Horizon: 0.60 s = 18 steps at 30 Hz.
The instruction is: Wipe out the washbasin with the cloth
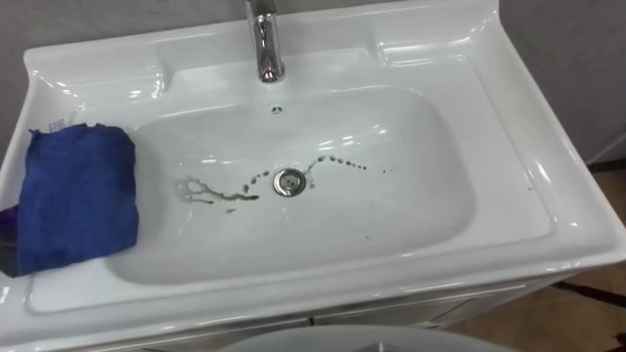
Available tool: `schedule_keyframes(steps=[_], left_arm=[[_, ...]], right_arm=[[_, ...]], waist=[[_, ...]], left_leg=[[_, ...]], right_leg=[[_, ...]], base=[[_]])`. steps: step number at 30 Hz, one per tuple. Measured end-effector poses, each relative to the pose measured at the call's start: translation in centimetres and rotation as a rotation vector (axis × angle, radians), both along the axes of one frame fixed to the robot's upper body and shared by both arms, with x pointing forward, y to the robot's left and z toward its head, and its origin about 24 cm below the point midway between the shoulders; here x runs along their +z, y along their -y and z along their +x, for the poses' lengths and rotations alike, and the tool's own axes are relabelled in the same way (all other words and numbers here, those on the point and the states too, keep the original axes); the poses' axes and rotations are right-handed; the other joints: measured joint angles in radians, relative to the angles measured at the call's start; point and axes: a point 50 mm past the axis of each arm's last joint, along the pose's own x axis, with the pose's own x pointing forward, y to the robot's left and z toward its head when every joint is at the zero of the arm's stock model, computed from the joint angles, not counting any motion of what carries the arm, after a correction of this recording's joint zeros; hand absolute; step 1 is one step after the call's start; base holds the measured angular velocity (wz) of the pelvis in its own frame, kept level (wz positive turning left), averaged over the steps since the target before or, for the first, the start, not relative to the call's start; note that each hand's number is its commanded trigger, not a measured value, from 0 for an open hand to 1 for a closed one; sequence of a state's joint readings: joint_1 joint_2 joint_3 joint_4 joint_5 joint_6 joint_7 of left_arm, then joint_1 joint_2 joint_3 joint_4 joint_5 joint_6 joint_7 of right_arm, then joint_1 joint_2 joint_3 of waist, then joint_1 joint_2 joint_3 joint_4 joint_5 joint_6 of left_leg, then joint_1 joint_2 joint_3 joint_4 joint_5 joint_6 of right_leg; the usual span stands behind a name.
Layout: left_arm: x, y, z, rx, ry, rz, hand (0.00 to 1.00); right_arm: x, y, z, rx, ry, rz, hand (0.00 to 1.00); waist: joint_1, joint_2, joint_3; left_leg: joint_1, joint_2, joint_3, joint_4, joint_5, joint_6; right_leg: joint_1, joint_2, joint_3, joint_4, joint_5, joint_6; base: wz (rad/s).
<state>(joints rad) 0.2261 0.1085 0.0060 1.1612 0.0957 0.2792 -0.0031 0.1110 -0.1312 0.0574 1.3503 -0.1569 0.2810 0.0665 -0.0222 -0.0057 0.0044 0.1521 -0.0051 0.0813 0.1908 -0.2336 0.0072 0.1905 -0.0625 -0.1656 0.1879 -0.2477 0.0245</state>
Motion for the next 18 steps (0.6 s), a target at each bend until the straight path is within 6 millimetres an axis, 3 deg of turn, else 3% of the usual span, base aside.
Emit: schedule_keyframes(steps=[8,14,18], left_arm=[[0.1,-0.2,-0.3,0.028,-0.003,0.03,0.0],[0.2,-0.9,-1.6,0.152,-0.022,0.099,0.0],[0.5,-1.7,-2.1,0.286,-0.005,0.168,0.0]], right_arm=[[0.0,-0.2,-0.2,-0.018,-0.003,0.0,0.0],[0.0,-0.2,-0.2,-0.048,0.0,0.009,0.0],[0.0,-0.1,-0.3,-0.057,0.001,0.002,0.0]], waist=[[0.003,-0.001,0.0004],[0.006,0.0,0.0004],[0.035,0.011,-0.0002]], left_leg=[[0.005,-0.002,-0.002,0.001,0.0,0.0],[0.01,-0.002,-0.002,-0.001,0.0,0.0],[0.012,-0.002,-0.002,-0.002,0.0,0.0]], right_leg=[[0.003,-0.001,0.003,-0.002,0.0,0.0],[0.001,-0.001,0.002,-0.003,0.0,0.0],[0.002,-0.002,-0.001,-0.002,0.0,0.0]], base=[[0.0],[-0.01],[0.0]])
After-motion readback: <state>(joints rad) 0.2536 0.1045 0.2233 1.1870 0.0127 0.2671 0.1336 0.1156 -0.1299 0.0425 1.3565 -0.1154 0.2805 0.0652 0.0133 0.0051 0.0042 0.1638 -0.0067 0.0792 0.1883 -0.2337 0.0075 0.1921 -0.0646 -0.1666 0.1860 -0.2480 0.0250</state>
